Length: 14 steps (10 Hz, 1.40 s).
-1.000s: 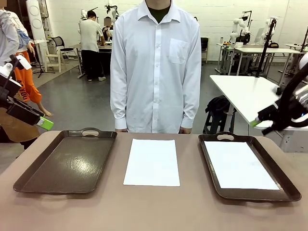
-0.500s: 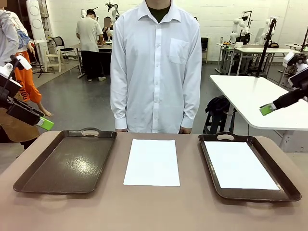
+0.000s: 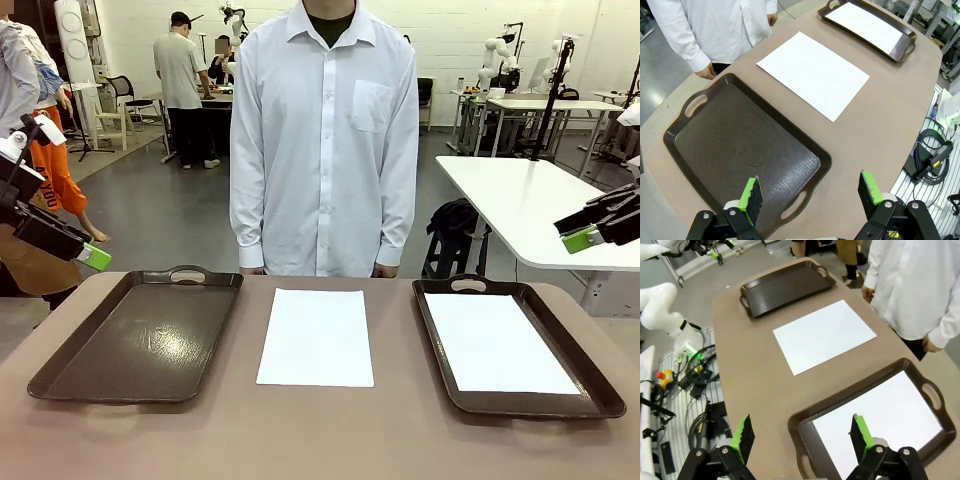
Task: Sort the A4 documents.
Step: Receive the A4 Paper.
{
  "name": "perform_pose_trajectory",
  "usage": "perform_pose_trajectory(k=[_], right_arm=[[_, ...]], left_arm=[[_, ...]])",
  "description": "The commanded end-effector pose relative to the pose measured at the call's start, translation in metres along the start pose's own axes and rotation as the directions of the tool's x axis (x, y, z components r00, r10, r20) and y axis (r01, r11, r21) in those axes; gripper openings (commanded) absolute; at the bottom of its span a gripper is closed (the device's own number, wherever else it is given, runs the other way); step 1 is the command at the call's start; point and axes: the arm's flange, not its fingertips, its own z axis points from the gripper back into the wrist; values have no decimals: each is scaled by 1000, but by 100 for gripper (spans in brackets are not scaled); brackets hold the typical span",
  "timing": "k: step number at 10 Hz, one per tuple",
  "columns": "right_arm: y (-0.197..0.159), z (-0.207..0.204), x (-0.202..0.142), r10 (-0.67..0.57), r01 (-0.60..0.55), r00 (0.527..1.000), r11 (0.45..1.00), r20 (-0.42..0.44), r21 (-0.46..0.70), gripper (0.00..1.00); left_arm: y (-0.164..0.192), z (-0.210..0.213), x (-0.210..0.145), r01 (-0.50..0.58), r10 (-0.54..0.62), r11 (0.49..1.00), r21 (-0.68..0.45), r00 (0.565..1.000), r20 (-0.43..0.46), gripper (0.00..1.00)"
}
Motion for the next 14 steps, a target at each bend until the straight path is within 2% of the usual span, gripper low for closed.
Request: perform_pose_trajectory(k=[1,7,14], right_arm=[[2,-12,-2,17,-17,1000,1000,-1,-25,100],[-5,-11,1,-11,11,1000,999,3,-39,100],[-1,-6,2,7,-7,1000,1000,-4,-24,100]], left_arm=[[1,-1,-1,8,-8,1000,-8,1000,13,100],[1,-1,-1,8,-8,1000,-8,1000,13,100],[1,-1,-1,8,-8,1000,-8,1000,13,100]])
